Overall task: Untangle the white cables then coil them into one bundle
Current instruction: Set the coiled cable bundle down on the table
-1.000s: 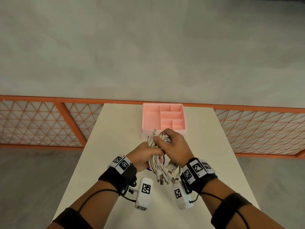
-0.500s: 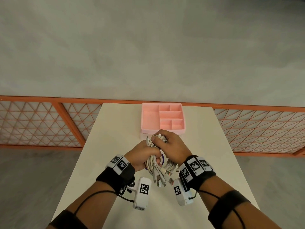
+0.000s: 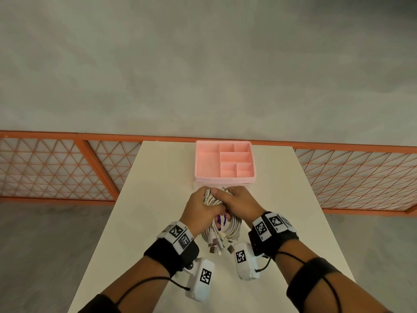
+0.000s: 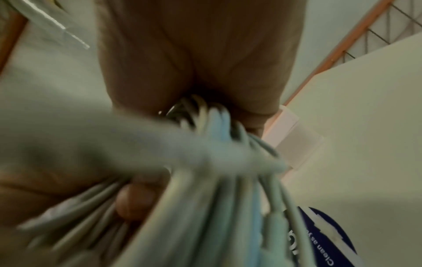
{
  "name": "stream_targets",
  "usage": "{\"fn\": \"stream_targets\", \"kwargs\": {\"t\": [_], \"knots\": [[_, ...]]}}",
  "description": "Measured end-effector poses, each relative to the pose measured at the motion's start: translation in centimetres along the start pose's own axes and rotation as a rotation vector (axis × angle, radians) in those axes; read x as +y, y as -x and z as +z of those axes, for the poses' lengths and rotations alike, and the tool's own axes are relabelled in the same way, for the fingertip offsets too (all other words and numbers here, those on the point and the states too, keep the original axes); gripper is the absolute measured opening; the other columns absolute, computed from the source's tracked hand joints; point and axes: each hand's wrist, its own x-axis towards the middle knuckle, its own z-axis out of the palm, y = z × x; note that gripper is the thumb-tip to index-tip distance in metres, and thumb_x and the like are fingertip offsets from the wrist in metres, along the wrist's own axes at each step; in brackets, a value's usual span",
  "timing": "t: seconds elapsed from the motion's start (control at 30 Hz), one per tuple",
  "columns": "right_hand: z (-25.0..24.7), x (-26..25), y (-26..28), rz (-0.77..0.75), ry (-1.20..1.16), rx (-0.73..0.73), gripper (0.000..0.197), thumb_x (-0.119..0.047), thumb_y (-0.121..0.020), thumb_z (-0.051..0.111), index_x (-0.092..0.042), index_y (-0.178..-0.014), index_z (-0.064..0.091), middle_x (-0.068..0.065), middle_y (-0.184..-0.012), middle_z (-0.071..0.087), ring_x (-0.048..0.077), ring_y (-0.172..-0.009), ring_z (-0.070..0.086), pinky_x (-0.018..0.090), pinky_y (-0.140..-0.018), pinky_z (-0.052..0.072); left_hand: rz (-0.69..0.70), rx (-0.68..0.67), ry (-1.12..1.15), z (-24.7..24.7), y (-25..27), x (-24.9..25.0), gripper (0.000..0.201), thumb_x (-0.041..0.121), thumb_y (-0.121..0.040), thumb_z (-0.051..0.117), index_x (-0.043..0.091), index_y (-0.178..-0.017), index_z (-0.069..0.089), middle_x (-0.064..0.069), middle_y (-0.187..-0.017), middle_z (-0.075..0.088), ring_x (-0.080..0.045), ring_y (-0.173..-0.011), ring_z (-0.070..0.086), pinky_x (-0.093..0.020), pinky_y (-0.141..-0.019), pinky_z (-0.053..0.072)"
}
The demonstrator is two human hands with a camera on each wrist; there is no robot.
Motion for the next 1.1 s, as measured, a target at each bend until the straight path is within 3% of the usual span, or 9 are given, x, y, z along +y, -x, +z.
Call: {"fn": "stream_targets", "kwargs": {"t": [0.13, 0.23, 0.43, 0.5, 0.63, 0.77, 0.9, 1.0, 1.1], "knots": [[-0.7, 0.1, -0.2, 0.085, -0.077, -0.027, 0.069, -0.054, -0.076, 0.077, 0.014, -0.082, 0.068, 0.018, -0.054, 0.059, 0.024, -0.047, 0.056, 0.029, -0.056, 0.05, 0.023, -0.031, -0.022, 0.0, 0.2, 0.7, 0.018, -0.003, -0.076, 0.069, 0.01, -0.089, 0.07, -0.015, -0.073, 0.075, -0.046, -0.069, 0.069, -0.053, -0.07, 0.059], [-1.1, -0.2, -0.4, 0.145, -0.207, -0.062, 0.061, -0.045, -0.075, 0.082, 0.013, -0.091, 0.071, 0.021, -0.062, 0.061, 0.022, -0.047, 0.056, 0.027, -0.053, 0.051, 0.027, -0.02, -0.044, -0.3, 0.0, 1.0, 0.018, -0.001, -0.077, 0.071, 0.012, -0.09, 0.072, -0.011, -0.075, 0.076, -0.039, -0.076, 0.072, -0.051, -0.073, 0.06], [-1.0, -0.3, 0.1, 0.152, -0.33, -0.108, 0.025, -0.027, -0.081, 0.078, -0.002, -0.083, 0.076, 0.012, -0.058, 0.065, 0.017, -0.045, 0.058, 0.025, -0.05, 0.053, 0.0, 0.025, -0.058, -0.8, -1.0, 0.1, 0.016, 0.006, -0.078, 0.076, 0.019, -0.087, 0.076, -0.006, -0.077, 0.076, -0.024, -0.07, 0.073, -0.047, -0.075, 0.06], [-1.0, -0.3, 0.2, 0.151, -0.332, -0.102, 0.022, -0.024, -0.085, 0.075, -0.002, -0.083, 0.075, 0.013, -0.062, 0.068, 0.016, -0.045, 0.058, 0.024, -0.049, 0.053, 0.007, 0.034, -0.06, -0.8, -1.0, -0.2, 0.014, 0.008, -0.078, 0.077, 0.017, -0.089, 0.075, -0.01, -0.079, 0.076, -0.028, -0.074, 0.074, -0.049, -0.077, 0.06], [-1.1, -0.1, 0.2, 0.165, -0.319, -0.091, 0.028, -0.028, -0.085, 0.075, -0.001, -0.077, 0.074, 0.012, -0.059, 0.065, 0.017, -0.046, 0.058, 0.025, -0.05, 0.052, 0.018, 0.032, -0.07, -0.7, -0.8, -0.5, 0.017, 0.009, -0.077, 0.081, 0.019, -0.09, 0.075, -0.009, -0.08, 0.077, -0.032, -0.078, 0.074, -0.048, -0.078, 0.06], [-0.9, 0.5, 0.1, 0.159, -0.367, -0.053, 0.041, -0.027, -0.079, 0.08, 0.011, -0.092, 0.07, 0.013, -0.061, 0.065, 0.018, -0.048, 0.06, 0.027, -0.053, 0.054, 0.039, 0.036, -0.114, -0.7, -0.8, -0.3, 0.017, 0.011, -0.078, 0.08, 0.02, -0.092, 0.074, -0.001, -0.081, 0.077, -0.019, -0.076, 0.075, -0.039, -0.076, 0.061], [-0.7, 0.8, -0.1, 0.155, -0.41, -0.079, 0.056, -0.027, -0.069, 0.083, 0.017, -0.099, 0.066, 0.016, -0.064, 0.061, 0.019, -0.05, 0.058, 0.028, -0.053, 0.054, 0.059, 0.063, -0.147, -1.0, -1.0, -0.1, 0.011, 0.011, -0.08, 0.076, 0.02, -0.084, 0.073, -0.002, -0.075, 0.076, -0.017, -0.07, 0.072, -0.031, -0.066, 0.059], [-0.5, 1.0, -0.1, 0.114, -0.456, -0.092, 0.049, -0.023, -0.068, 0.084, 0.011, -0.099, 0.066, 0.023, -0.077, 0.062, 0.024, -0.061, 0.062, 0.031, -0.061, 0.058, 0.076, 0.12, -0.152, -0.9, -1.1, -0.2, 0.004, 0.015, -0.081, 0.076, 0.016, -0.082, 0.073, -0.002, -0.07, 0.074, -0.015, -0.066, 0.071, -0.028, -0.062, 0.057], [-0.6, 1.5, 0.3, 0.108, -0.495, -0.07, 0.058, -0.019, -0.073, 0.083, 0.006, -0.118, 0.054, 0.026, -0.088, 0.066, 0.032, -0.073, 0.066, 0.042, -0.069, 0.058, 0.032, 0.232, -0.094, -1.1, -1.3, -0.3, 0.003, 0.016, -0.084, 0.075, 0.015, -0.085, 0.073, -0.003, -0.064, 0.071, -0.012, -0.055, 0.067, -0.024, -0.055, 0.054]]}}
